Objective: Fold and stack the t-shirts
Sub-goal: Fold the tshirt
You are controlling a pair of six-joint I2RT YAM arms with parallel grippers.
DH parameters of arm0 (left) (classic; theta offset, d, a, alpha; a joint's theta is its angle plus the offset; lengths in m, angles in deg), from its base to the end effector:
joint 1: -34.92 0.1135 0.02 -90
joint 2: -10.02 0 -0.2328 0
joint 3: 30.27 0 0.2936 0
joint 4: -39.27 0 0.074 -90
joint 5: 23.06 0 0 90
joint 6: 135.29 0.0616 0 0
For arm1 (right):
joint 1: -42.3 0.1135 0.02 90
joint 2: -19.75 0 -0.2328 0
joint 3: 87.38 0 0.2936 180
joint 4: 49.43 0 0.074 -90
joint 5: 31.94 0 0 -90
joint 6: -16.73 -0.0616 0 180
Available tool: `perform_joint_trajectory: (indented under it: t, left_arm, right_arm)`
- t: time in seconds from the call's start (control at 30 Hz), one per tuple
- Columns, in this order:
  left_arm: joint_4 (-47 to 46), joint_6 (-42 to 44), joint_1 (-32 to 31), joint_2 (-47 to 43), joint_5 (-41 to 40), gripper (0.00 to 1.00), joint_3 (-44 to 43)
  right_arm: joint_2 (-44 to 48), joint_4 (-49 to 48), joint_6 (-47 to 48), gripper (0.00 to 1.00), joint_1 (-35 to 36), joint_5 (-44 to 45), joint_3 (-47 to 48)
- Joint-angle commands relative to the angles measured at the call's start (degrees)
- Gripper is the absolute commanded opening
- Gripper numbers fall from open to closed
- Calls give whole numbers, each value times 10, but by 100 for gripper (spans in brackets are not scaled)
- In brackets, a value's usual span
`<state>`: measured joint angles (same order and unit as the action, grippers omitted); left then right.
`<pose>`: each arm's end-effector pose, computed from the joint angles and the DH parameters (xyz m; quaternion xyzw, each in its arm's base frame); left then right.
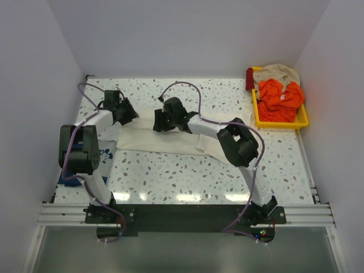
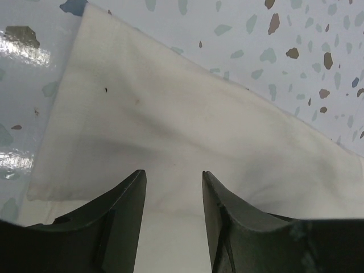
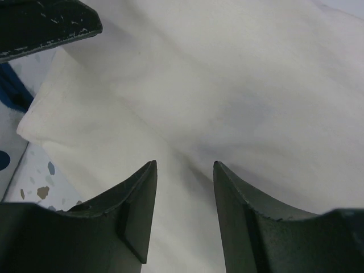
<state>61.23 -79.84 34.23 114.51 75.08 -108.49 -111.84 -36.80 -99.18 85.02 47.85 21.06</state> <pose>0.4313 -0.0139 0.1083 -0.2472 0.8989 -0.1708 0.3188 0.3994 0.3837 0.0935 -0.1697 0.8712 0.3213 0.3302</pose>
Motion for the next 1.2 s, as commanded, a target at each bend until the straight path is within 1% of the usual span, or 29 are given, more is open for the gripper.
perform_joint_trajectory:
  t: [0.0, 0.03, 0.07, 0.13, 0.17, 0.2, 0.23, 0.27, 0.33, 0.37, 0.43, 0.47, 0.5, 0.57, 0.63, 0.77, 0.87, 1.0, 1.17]
  left_arm:
    - [-41, -5, -9, -49, 17, 49, 16]
    - [-45, -5, -13, -65, 18, 49, 30]
    - [-51, -5, -23, -74, 20, 48, 38]
    - [-62, -10, -38, -106, 14, 46, 66]
    - [-69, -13, -55, -113, 13, 45, 73]
    - [-69, -13, -66, -119, 8, 43, 83]
    - [-70, -14, -79, -129, 3, 41, 89]
    - [-70, -14, -109, -133, -4, 38, 96]
    - [-74, -17, -140, -138, -30, 36, 116]
    - [-78, -18, -168, -136, -50, 34, 121]
    - [-82, -18, -191, -125, -70, 33, 129]
    - [-81, -18, -209, -117, -80, 30, 130]
    - [-79, -17, -218, -102, -80, 29, 128]
    - [-77, -13, -243, -90, -128, 28, 133]
    - [-73, -8, -255, -73, -144, 27, 134]
    - [-46, 0, -273, -48, -196, 23, 132]
    - [-26, -1, -296, -46, -218, 21, 140]
    - [-4, -12, -324, -68, -220, 19, 164]
    - [14, -41, -365, -105, -193, 15, 198]
  right_arm:
    - [113, 82, -26, 49, -12, 94, -20]
    - [129, 94, -40, 49, -19, 100, -34]
    - [150, 106, -53, 50, -39, 119, -75]
    - [213, 101, -89, 51, -64, 121, -129]
    - [232, 101, -99, 54, -89, 124, -180]
    - [250, 104, -115, 54, -102, 130, -204]
    - [288, 108, -119, 55, -112, 135, -226]
    - [305, 122, -120, 57, -133, 146, -264]
    - [351, 135, -121, 59, -148, 183, -313]
    - [364, 145, -120, 61, -161, 192, -325]
    - [382, 150, -121, 61, -184, 204, -356]
    - [383, 155, -122, 61, -193, 203, -363]
    - [383, 157, -121, 61, -202, 197, -367]
    - [374, 164, -117, 62, -220, 196, -372]
    - [361, 165, -114, 62, -226, 193, -370]
    - [297, 171, -110, 62, -226, 190, -351]
    - [264, 173, -105, 61, -227, 176, -335]
    - [199, 194, -85, 61, -226, 168, -293]
    - [133, 240, -35, 61, -227, 169, -194]
